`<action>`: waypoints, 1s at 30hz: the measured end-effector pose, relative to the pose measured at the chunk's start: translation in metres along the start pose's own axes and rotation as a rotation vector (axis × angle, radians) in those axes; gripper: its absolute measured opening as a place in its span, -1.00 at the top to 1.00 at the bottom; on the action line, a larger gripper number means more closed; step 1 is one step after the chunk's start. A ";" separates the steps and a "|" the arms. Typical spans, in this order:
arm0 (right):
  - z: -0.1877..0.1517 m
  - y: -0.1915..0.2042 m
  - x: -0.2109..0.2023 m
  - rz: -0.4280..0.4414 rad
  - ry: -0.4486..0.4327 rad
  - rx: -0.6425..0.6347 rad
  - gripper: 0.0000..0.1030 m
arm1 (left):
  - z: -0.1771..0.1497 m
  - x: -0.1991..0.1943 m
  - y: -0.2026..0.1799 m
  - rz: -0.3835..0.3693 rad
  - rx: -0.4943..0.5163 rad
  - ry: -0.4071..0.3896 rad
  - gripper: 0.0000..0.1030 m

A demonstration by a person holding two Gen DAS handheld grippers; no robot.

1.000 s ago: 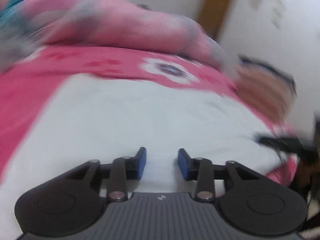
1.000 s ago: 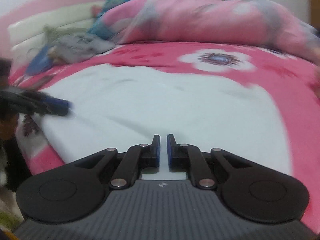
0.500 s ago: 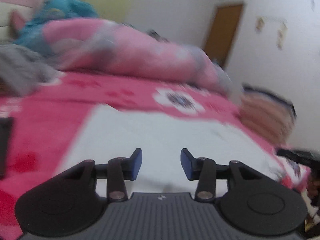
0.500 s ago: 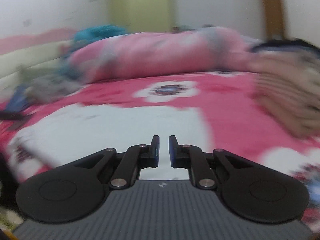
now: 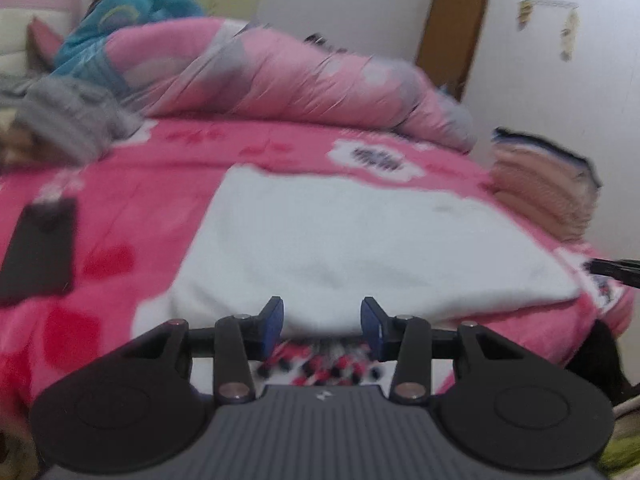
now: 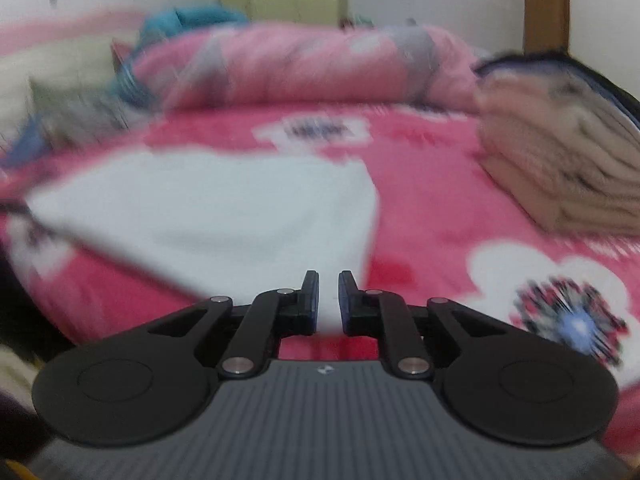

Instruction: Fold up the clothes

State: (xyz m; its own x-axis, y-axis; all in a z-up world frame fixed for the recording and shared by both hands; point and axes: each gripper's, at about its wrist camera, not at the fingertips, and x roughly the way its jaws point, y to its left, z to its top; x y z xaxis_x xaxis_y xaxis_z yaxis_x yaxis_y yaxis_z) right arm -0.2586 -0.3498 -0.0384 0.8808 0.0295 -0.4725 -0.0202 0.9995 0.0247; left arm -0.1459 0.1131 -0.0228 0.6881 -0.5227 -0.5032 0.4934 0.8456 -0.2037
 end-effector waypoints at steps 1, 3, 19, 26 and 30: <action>0.004 0.004 0.004 0.026 -0.019 -0.003 0.79 | 0.004 0.003 -0.005 -0.009 0.013 -0.013 0.12; 0.004 0.013 0.020 0.046 -0.007 -0.014 0.79 | 0.009 0.020 -0.009 0.004 0.025 0.000 0.11; 0.002 -0.041 0.004 -0.048 -0.046 0.172 0.78 | 0.020 -0.006 0.053 0.142 -0.186 -0.039 0.01; 0.009 -0.010 0.078 0.085 0.037 0.155 0.81 | 0.040 0.071 0.015 0.034 -0.115 0.031 -0.02; -0.003 -0.044 0.079 -0.039 0.092 0.206 0.87 | 0.029 0.098 0.030 0.090 -0.172 0.096 0.09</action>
State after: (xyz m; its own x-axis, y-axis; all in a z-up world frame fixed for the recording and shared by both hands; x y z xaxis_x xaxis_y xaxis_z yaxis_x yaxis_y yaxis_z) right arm -0.1898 -0.3911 -0.0794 0.8322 0.0012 -0.5545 0.1184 0.9765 0.1799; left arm -0.0485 0.0839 -0.0538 0.6672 -0.4390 -0.6018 0.3286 0.8985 -0.2911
